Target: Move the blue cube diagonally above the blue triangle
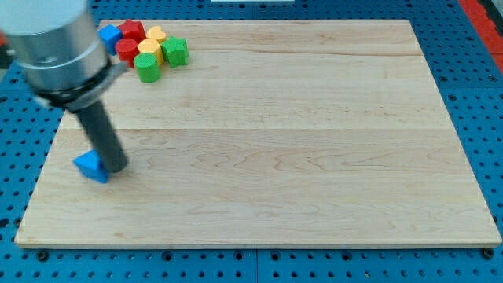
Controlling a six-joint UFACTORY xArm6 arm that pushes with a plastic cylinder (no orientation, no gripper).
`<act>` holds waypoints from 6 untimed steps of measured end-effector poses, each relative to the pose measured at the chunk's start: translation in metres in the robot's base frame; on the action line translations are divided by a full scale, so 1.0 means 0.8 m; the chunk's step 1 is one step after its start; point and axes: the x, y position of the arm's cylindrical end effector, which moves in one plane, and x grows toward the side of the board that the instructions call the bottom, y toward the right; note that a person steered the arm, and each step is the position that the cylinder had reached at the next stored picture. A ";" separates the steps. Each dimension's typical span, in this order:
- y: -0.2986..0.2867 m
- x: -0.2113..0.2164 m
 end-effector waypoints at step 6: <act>0.138 -0.353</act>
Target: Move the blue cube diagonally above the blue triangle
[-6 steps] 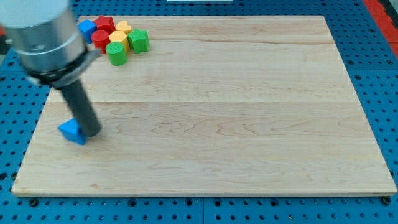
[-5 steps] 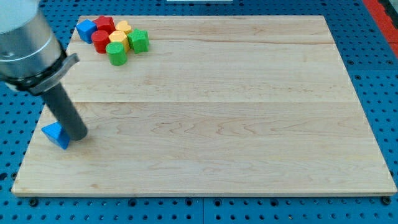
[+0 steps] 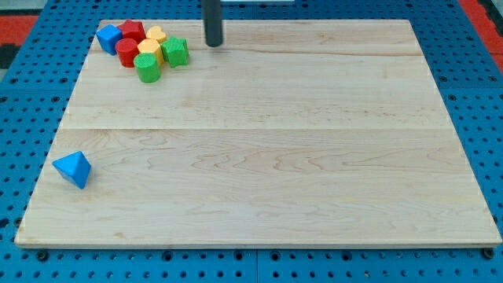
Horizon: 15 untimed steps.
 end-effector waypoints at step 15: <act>-0.203 0.169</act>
